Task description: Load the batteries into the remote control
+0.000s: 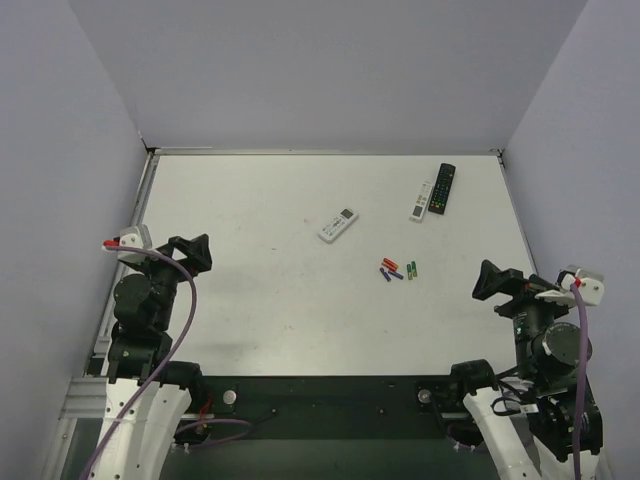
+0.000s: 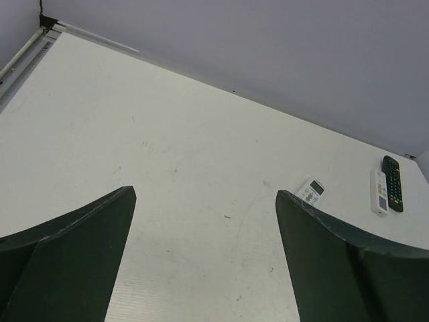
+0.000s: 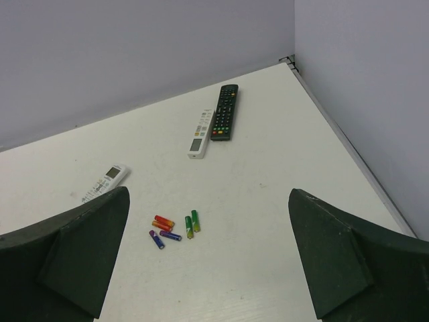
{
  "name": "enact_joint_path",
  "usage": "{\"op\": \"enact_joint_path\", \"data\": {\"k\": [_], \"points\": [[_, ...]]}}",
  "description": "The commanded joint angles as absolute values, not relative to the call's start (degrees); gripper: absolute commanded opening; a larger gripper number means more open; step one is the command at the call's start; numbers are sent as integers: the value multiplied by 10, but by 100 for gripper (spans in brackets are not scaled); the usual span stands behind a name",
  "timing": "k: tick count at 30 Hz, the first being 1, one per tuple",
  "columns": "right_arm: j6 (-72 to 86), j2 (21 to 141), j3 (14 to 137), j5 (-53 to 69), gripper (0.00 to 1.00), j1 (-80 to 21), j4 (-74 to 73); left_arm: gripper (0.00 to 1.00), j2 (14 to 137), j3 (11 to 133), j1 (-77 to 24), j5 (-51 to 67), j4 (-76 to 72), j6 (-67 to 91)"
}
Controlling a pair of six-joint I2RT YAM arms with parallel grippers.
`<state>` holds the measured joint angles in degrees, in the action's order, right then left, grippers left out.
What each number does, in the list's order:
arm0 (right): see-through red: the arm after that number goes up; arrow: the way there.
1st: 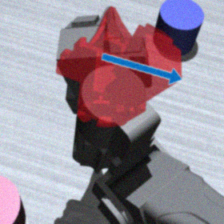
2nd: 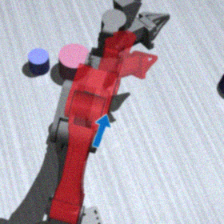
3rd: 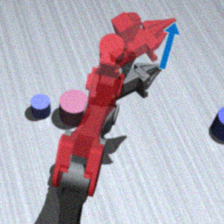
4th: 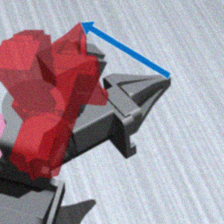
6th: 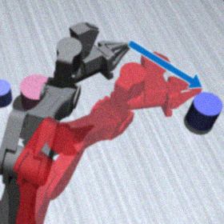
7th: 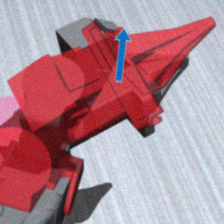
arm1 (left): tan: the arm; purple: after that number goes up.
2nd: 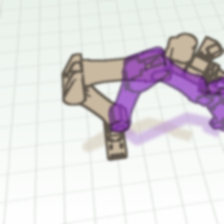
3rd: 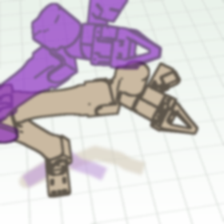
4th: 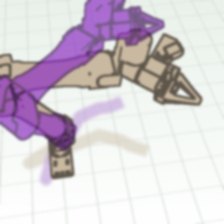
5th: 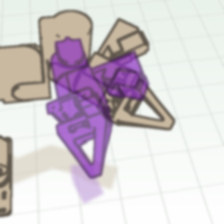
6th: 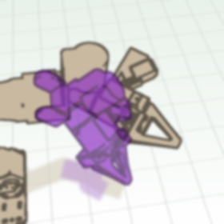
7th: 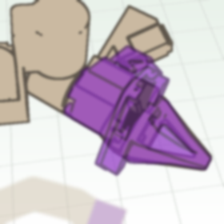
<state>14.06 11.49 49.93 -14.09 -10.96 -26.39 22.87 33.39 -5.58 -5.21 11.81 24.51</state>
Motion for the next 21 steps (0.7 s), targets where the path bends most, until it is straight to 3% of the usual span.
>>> {"op": "enact_joint_path", "data": {"k": [1, 9, 21], "points": [[142, 149, 497, -148, 100, -113, -241, 97, 246, 328, -65, -90, 46, 246], [199, 254, 505, -183, 100, -113, -239, 97, 236, 293, -99, -134, 33, 210], [292, 615, 643, -131, 100, -105, -254, 98, 189, 236, -184, -219, 21, 178]]}}
